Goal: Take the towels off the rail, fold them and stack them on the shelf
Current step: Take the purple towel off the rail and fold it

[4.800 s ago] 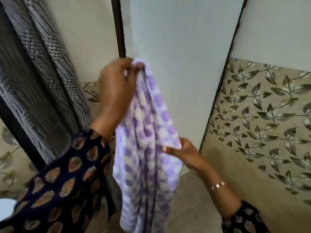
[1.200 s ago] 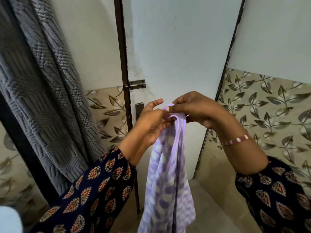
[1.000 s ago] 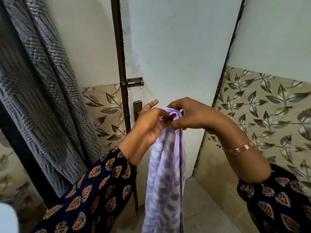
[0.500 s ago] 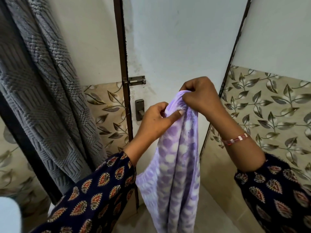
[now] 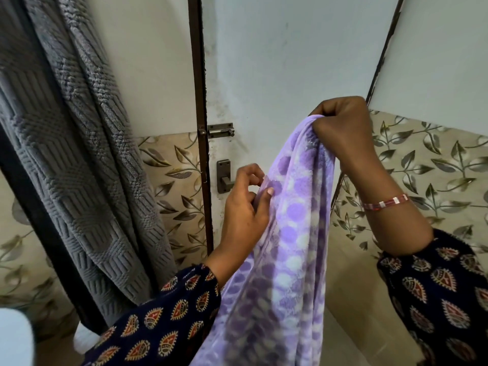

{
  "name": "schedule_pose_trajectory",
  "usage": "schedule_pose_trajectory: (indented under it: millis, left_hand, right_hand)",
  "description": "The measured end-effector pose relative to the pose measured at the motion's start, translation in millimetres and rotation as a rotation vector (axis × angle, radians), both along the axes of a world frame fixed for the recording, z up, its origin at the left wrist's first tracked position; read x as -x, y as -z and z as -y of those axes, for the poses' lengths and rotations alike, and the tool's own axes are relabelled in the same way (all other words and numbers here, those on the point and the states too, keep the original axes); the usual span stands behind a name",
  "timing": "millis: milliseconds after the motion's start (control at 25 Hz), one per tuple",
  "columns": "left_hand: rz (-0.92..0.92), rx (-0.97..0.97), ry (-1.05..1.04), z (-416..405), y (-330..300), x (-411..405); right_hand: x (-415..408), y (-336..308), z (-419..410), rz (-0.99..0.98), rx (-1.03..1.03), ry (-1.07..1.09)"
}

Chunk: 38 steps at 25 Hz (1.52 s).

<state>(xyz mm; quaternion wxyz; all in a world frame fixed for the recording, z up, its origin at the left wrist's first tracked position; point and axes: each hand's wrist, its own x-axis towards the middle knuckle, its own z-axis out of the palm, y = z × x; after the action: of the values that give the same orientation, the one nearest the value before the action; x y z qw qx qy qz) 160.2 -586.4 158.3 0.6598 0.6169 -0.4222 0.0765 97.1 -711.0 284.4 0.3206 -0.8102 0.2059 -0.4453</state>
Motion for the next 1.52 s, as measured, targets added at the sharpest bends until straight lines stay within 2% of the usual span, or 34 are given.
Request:
schedule_pose_trajectory:
  millis: [120,200,360,440,680,800,880,1000,1040,1160,1240,1320,1440,1520]
  left_hand:
    - [0.039,-0.081,0.109,-2,4,1]
    - [0.002,-0.143,0.138,-4,9,4]
    - [0.121,-0.377,0.053,2,36,11]
    - [0.12,-0.453,0.025,1,48,8]
    - [0.217,-0.495,-0.097,-5,41,-22]
    - [0.083,-0.324,-0.131,5,21,-24]
    - [0.056,-0.229,-0.112,13,-1,-29]
    - [0.133,-0.25,-0.003,25,-32,-35]
    - [0.154,-0.273,0.039,28,-38,-34]
    - [0.128,-0.351,0.179,24,-48,-31]
    - [0.116,-0.408,0.236,19,-49,-30]
    - [0.088,-0.382,0.257,12,-46,-28]
    - [-0.021,-0.29,0.261,3,-31,-24]
    - [-0.086,-0.346,0.237,-6,-16,-23]
  right_hand:
    - [-1,-3,3,0.036,-0.005,-0.009]
    - [0,-4,4,0.048,-0.008,-0.009]
    - [2,-6,9,0.071,0.003,0.011]
    - [4,-8,19,0.107,-0.025,0.037]
    - [14,-2,57,0.213,-0.155,0.104]
    - [14,4,56,0.164,-0.12,0.146]
    - [14,13,42,0.025,-0.109,-0.005]
    - [9,43,13,-0.357,-0.024,-0.558]
    - [7,53,8,-0.45,0.025,-0.661]
    - [2,65,15,-0.508,0.102,-0.62]
    - [3,64,25,-0.482,0.042,-0.593]
    - [7,59,28,-0.401,0.032,-0.556]
    - [9,44,26,-0.204,0.006,-0.524]
    - [11,31,31,-0.03,-0.055,-0.453]
